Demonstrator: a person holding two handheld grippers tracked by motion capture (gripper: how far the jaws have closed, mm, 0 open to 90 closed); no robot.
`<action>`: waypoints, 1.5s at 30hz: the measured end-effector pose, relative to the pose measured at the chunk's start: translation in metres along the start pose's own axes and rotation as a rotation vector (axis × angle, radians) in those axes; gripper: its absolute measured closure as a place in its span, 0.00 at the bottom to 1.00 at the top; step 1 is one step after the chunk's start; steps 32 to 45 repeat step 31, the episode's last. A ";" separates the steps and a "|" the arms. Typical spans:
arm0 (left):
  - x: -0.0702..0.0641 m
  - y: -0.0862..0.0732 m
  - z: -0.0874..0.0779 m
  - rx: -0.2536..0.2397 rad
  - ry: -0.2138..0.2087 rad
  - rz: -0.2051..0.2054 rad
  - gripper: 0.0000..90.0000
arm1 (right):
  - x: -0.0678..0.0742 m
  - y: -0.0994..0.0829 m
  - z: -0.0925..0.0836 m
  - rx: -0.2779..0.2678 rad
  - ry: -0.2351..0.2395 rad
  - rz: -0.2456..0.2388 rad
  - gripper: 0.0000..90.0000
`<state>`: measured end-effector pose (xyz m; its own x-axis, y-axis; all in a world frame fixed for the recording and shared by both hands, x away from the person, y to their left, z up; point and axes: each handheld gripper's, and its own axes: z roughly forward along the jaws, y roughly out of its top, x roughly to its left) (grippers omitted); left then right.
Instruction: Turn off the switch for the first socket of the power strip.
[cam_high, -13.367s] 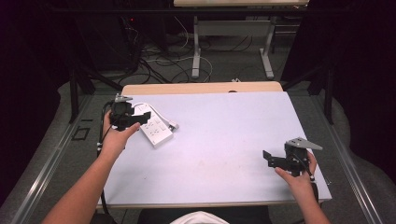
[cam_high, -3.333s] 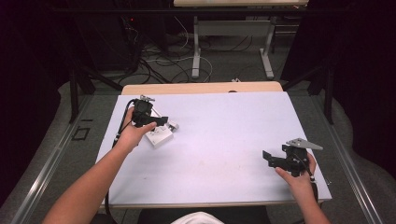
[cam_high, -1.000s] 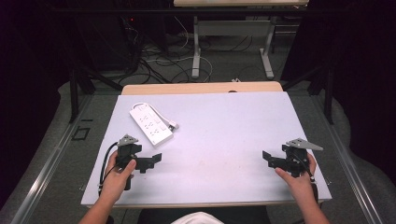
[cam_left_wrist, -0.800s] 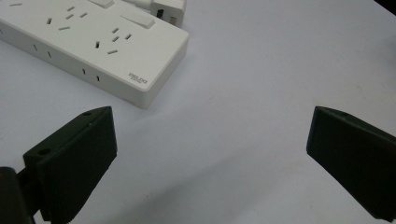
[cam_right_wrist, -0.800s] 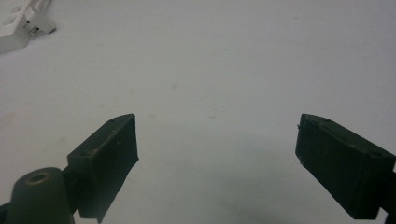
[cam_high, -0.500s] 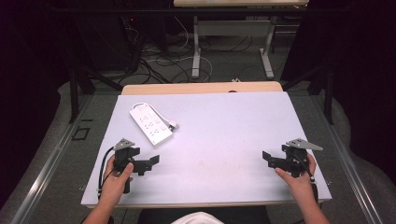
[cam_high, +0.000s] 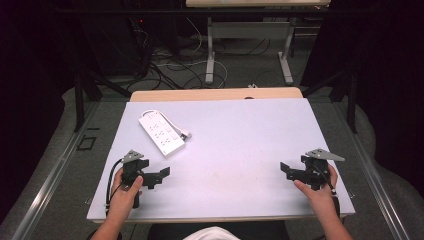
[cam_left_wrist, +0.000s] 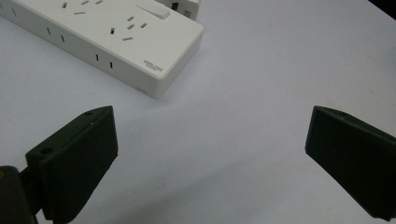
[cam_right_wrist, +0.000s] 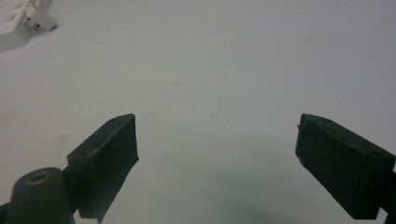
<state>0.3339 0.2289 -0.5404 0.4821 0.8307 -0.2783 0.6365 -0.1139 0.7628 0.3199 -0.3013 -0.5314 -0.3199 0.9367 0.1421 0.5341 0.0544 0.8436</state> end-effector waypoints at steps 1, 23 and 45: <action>0.000 0.000 0.000 0.000 -0.005 -0.003 0.02 | -0.001 0.001 -0.002 0.022 0.011 -0.007 0.13; -0.002 -0.005 0.006 0.032 -0.007 0.016 0.03 | 0.000 0.000 0.000 0.030 0.010 -0.003 0.13; -0.001 -0.004 0.006 0.035 -0.008 0.019 0.03 | -0.001 0.000 -0.001 0.030 0.009 -0.007 0.13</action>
